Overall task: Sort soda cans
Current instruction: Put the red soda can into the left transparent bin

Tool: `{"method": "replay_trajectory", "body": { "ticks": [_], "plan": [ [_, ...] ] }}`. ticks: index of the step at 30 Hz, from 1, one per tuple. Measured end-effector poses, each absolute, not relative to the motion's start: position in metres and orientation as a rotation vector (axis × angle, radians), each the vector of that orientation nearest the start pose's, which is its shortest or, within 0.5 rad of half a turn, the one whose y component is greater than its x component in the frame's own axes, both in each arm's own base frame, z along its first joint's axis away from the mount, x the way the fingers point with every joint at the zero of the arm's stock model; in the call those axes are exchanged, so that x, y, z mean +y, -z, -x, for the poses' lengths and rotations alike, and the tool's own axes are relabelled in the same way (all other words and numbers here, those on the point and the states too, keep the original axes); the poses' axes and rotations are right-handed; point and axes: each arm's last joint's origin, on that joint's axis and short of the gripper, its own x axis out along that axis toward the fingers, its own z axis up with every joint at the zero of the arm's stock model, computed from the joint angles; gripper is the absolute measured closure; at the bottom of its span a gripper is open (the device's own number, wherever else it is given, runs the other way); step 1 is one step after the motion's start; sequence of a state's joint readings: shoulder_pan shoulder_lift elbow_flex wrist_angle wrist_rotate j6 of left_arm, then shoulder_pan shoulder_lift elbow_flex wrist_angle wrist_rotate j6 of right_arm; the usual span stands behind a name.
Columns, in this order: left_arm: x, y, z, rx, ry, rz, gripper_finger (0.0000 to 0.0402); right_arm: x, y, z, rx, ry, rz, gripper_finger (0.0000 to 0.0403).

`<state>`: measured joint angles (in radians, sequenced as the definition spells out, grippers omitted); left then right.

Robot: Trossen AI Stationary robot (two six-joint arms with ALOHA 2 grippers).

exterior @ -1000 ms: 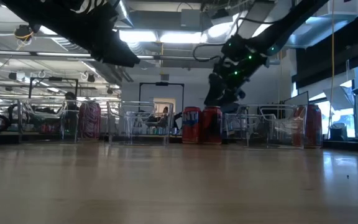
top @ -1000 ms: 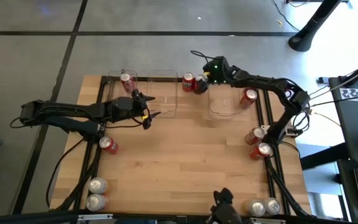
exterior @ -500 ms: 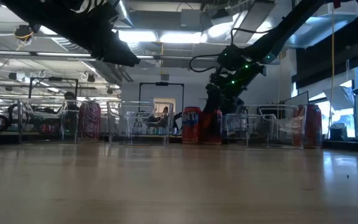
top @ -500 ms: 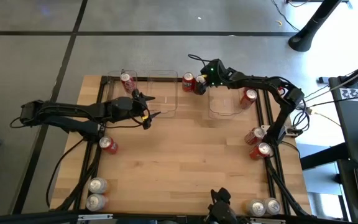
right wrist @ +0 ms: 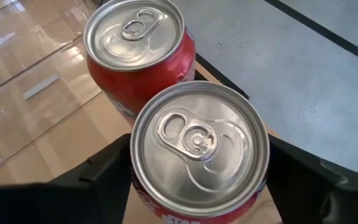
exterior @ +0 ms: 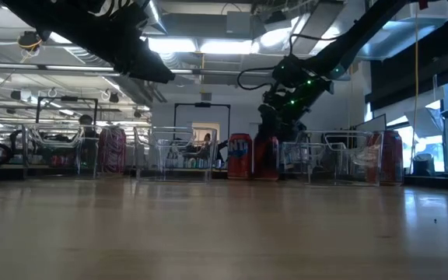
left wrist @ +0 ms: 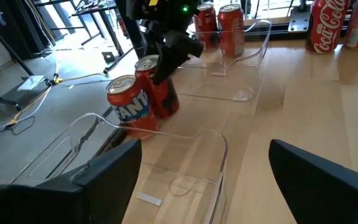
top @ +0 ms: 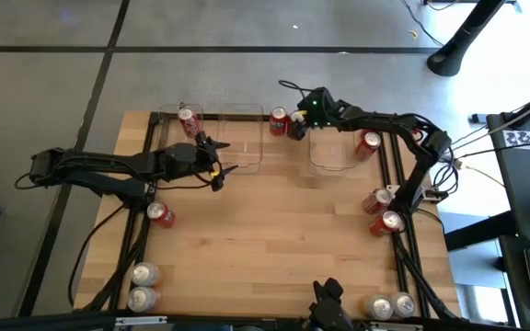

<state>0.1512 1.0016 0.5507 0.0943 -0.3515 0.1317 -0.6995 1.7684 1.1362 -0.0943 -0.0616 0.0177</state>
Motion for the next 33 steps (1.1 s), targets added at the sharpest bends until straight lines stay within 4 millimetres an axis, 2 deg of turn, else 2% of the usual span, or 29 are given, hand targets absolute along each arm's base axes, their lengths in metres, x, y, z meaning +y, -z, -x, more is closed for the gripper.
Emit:
{"method": "replay_trajectory", "body": {
  "ticks": [4, 9, 14, 20, 28, 33],
  "plan": [
    [0.042, -0.240, -0.209, 0.390, -0.472, -0.156, 0.0061, -0.234, -0.213, -0.289, 0.677, 0.612, -0.258, 0.0102],
    [0.041, -0.240, -0.209, 0.385, -0.475, -0.138, 0.0061, -0.214, -0.232, -0.293, 0.656, 0.572, -0.227, 0.0109],
    [0.041, -0.240, -0.209, 0.385, -0.475, -0.138, 0.0061, -0.186, -0.256, -0.296, 0.614, 0.517, -0.208, 0.0107],
    [0.041, -0.239, -0.209, 0.390, -0.475, -0.138, 0.0061, -0.144, -0.274, -0.305, 0.595, 0.410, -0.176, 0.0109],
    [0.042, -0.239, -0.209, 0.383, -0.481, -0.107, 0.0061, -0.086, -0.277, -0.323, 0.596, 0.236, -0.141, 0.0108],
    [0.042, -0.239, -0.209, 0.389, -0.480, -0.112, 0.0061, -0.057, -0.273, -0.333, 0.603, 0.157, -0.144, 0.0107]
  ]
}}
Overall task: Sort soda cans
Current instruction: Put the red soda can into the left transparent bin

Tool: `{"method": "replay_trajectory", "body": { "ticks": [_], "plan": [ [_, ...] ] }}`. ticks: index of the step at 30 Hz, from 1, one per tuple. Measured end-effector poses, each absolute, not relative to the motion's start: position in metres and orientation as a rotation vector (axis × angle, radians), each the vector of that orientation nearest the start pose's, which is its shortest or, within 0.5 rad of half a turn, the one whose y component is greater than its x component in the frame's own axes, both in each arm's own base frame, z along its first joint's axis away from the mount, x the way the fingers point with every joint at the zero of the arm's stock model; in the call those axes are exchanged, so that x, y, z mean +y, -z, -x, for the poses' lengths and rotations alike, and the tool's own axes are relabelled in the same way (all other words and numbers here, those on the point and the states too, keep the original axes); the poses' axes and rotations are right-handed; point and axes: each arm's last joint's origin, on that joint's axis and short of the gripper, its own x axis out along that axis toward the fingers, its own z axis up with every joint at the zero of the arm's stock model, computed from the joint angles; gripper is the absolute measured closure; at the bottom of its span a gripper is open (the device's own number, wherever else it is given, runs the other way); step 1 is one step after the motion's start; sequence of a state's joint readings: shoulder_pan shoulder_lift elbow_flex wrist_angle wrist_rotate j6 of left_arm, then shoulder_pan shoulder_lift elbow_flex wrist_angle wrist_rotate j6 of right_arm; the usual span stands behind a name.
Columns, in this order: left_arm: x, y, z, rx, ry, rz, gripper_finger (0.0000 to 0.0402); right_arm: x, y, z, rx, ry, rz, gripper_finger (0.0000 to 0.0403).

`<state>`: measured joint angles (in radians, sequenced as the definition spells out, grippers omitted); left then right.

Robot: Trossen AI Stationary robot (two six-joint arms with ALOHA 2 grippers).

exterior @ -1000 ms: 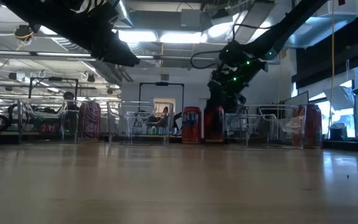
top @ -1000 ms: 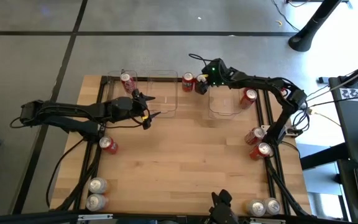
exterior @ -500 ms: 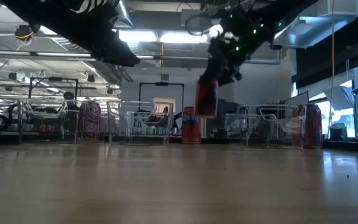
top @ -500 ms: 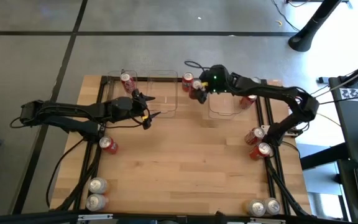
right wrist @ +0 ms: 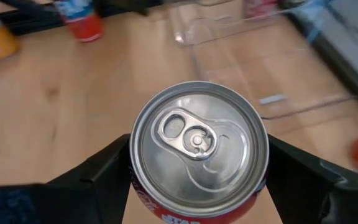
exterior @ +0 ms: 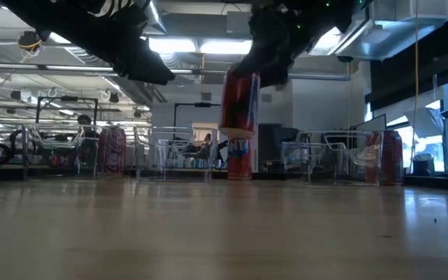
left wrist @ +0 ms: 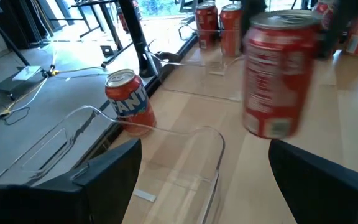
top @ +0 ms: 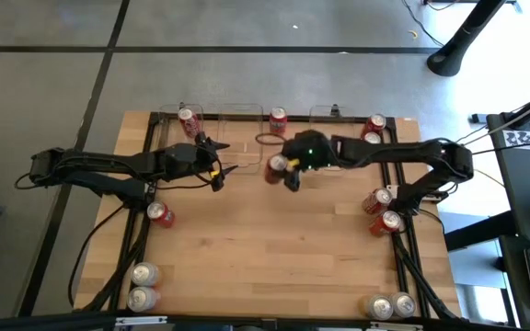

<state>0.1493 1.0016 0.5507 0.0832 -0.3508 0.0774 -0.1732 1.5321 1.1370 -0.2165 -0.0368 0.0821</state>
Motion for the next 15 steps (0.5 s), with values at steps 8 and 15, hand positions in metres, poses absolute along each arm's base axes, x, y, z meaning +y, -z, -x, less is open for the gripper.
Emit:
{"method": "replay_trajectory", "body": {
  "ticks": [8, 15],
  "plan": [
    [0.039, -0.236, -0.201, 0.460, -0.488, -0.021, 0.0061, -0.024, -0.245, -0.360, 0.618, 0.058, -0.111, 0.0106],
    [0.024, -0.242, -0.196, 0.458, -0.419, -0.002, 0.0061, -0.015, -0.225, -0.377, 0.590, 0.009, -0.069, 0.0105]
  ]
}}
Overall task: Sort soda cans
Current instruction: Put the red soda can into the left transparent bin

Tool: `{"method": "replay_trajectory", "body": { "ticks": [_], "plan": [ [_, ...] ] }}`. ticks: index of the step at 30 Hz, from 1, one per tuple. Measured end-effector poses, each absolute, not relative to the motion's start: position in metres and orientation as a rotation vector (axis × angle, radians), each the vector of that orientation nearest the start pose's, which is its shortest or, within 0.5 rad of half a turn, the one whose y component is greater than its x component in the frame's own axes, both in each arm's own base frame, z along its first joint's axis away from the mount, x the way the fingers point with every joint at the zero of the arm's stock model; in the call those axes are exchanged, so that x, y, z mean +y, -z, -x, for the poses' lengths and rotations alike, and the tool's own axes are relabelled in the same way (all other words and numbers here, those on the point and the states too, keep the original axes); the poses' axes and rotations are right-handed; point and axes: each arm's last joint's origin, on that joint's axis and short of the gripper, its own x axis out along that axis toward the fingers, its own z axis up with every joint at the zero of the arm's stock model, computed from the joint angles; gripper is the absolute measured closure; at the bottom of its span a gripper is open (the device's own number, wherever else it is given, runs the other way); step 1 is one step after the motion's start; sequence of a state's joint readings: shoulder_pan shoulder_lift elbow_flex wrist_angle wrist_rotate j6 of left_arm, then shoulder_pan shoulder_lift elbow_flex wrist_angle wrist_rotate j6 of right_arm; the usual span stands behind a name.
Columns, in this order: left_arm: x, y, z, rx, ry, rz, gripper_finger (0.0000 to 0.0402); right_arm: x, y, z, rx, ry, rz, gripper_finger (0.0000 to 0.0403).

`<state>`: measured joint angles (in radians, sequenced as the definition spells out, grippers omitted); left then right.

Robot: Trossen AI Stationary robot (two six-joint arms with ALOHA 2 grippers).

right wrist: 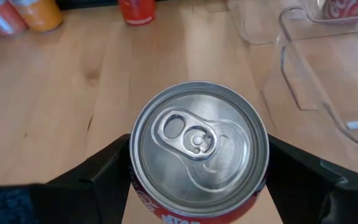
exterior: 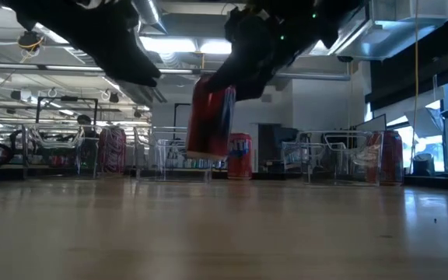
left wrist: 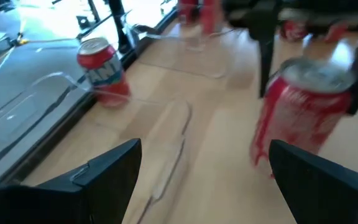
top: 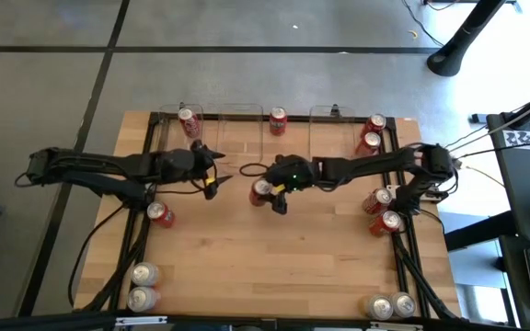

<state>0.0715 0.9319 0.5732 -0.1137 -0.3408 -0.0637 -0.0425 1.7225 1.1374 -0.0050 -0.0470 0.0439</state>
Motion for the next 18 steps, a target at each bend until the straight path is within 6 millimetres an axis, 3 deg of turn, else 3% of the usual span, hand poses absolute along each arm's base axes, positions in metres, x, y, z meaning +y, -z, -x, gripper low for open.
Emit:
{"method": "replay_trajectory", "body": {
  "ticks": [18],
  "plan": [
    [0.011, -0.243, -0.197, 0.447, -0.369, 0.027, 0.0061, -0.016, -0.187, -0.400, 0.567, -0.033, -0.081, 0.0104]
  ]
}}
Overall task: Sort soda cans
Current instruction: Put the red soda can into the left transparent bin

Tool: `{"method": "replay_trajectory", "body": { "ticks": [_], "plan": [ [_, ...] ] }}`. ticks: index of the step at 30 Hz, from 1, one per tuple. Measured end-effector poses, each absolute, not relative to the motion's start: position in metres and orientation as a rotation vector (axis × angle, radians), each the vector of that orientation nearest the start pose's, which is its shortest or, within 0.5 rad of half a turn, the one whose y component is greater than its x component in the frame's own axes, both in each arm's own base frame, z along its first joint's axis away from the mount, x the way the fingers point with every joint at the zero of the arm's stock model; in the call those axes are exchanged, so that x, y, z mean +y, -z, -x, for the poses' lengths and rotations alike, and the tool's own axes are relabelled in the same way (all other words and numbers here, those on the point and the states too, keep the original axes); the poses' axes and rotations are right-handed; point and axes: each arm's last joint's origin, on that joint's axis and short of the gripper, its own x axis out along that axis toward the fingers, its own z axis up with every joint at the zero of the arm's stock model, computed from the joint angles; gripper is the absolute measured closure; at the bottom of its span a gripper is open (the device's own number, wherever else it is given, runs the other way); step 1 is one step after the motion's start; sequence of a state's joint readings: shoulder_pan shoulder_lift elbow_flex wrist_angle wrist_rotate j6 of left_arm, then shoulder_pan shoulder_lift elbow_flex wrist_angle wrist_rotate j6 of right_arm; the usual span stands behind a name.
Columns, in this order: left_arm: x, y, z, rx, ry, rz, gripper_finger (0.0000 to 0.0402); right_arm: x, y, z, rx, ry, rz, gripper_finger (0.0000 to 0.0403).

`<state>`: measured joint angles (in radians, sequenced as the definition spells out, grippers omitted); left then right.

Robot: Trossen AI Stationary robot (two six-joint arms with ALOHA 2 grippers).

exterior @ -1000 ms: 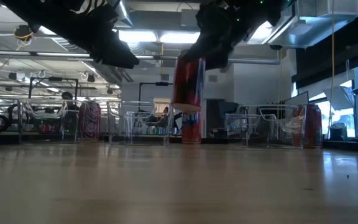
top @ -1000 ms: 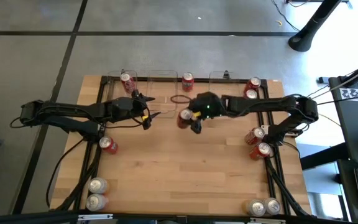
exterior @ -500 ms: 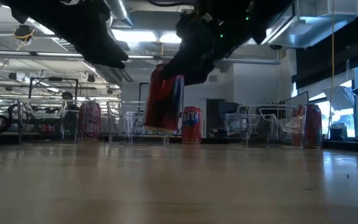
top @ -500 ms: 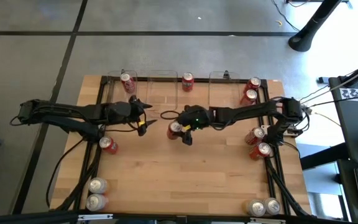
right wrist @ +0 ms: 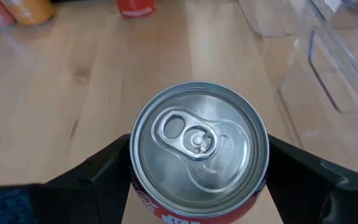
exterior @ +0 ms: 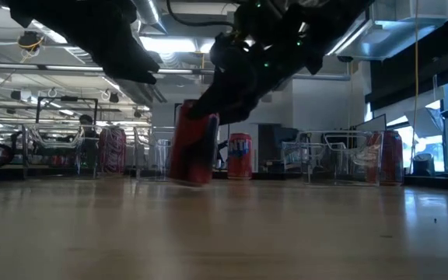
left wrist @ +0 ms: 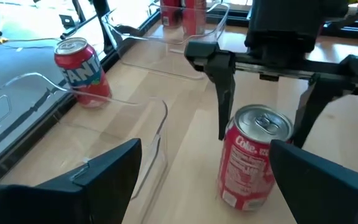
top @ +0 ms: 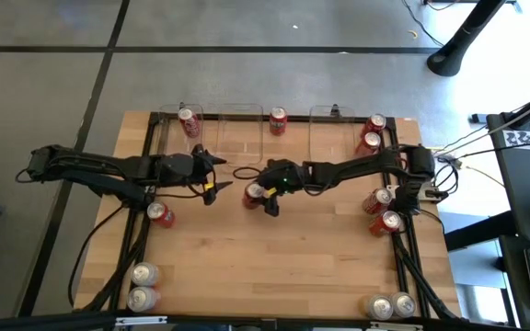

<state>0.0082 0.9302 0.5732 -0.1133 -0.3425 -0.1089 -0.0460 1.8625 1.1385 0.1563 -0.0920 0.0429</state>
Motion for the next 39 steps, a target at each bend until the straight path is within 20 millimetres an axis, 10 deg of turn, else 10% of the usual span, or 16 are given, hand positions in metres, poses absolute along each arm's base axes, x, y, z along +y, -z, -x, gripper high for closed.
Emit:
{"method": "replay_trajectory", "body": {
  "ticks": [24, 39],
  "plan": [
    [0.011, -0.238, -0.201, 0.469, -0.377, 0.047, 0.0061, -0.016, -0.186, -0.406, 0.512, -0.028, -0.082, 0.0048],
    [0.007, -0.231, -0.224, 0.426, -0.205, 0.020, 0.0061, -0.010, -0.263, -0.342, 0.595, -0.029, -0.087, 0.0047]
  ]
}}
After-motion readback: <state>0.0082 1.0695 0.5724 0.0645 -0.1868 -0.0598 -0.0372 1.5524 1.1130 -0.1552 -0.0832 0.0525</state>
